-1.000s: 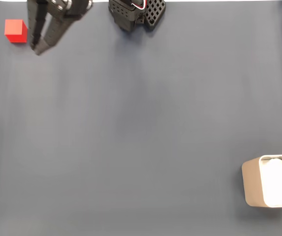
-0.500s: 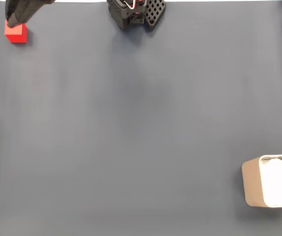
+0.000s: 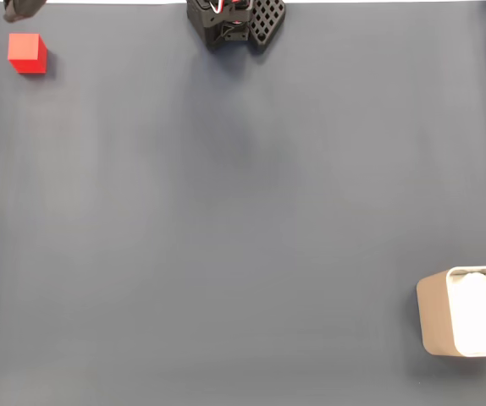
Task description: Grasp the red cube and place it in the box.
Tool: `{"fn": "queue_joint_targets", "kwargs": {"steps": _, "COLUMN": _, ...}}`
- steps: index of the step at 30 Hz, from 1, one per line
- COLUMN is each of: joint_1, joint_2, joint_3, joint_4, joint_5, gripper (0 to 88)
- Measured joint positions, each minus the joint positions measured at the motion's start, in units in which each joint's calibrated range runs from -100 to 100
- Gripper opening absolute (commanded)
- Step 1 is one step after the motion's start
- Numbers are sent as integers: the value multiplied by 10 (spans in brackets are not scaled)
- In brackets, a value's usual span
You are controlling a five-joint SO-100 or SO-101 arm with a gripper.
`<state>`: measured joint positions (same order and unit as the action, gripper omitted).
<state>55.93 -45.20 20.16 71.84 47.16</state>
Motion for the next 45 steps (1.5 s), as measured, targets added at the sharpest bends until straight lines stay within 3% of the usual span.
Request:
{"fn": "queue_joint_targets", "kwargs": {"steps": 25, "joint_1": 125, "joint_2": 19, "joint_3": 67, "joint_4": -59, "joint_5": -4, "gripper": 2}}
{"fn": "queue_joint_targets", "kwargs": {"steps": 31, "joint_1": 133, "joint_2": 25, "joint_3": 82, "joint_4": -71, "joint_5": -4, "gripper": 110}}
{"fn": "queue_joint_targets", "kwargs": {"steps": 45, "joint_1": 159, "joint_2": 25, "joint_3": 166, "joint_4": -123, "joint_5": 1, "gripper": 162}}
